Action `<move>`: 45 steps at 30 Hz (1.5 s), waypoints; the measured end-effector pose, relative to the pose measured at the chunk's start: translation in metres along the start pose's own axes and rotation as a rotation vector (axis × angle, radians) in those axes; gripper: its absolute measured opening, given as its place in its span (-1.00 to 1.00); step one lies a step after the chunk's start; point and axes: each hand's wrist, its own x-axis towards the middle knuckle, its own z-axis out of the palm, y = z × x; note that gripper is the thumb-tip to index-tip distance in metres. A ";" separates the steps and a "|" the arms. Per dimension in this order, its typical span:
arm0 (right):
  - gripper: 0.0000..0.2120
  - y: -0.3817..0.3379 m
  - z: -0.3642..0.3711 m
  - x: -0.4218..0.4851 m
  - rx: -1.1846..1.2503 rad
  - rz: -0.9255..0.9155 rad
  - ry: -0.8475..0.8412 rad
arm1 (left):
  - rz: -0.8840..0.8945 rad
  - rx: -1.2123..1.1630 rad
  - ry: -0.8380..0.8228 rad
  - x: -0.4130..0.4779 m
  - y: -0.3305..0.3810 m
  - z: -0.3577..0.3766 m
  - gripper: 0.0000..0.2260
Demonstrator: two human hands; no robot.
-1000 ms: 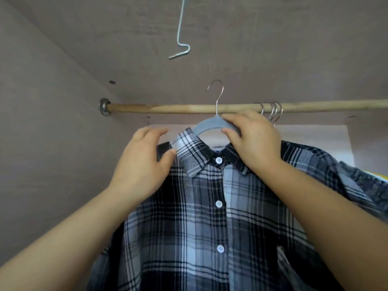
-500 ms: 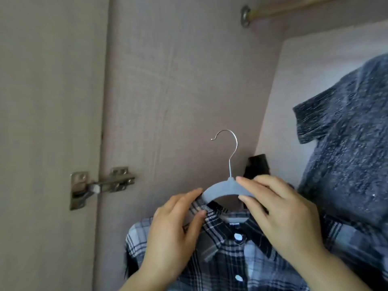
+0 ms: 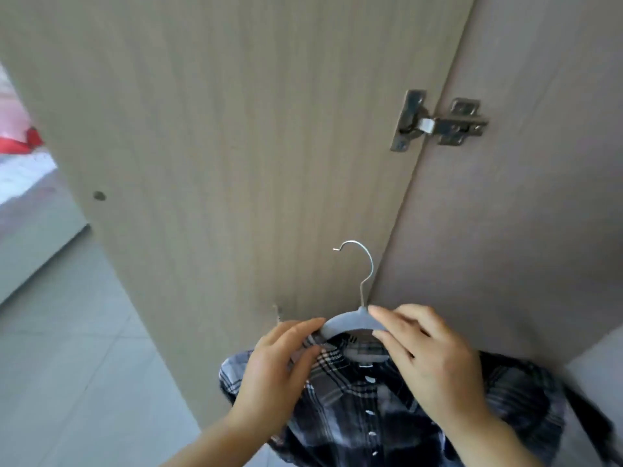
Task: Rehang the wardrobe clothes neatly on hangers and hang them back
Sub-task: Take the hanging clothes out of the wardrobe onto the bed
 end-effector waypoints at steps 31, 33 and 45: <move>-0.66 -0.561 0.334 0.138 0.856 -0.577 -0.330 | -0.457 0.548 0.862 -0.162 -0.260 -0.488 -0.67; -0.65 -0.591 0.357 0.148 0.887 -0.610 -0.336 | -0.504 0.553 0.910 -0.162 -0.277 -0.511 -0.66; -0.68 -0.786 0.512 0.229 1.125 -0.749 -0.398 | -0.693 0.637 1.141 -0.135 -0.387 -0.667 -0.57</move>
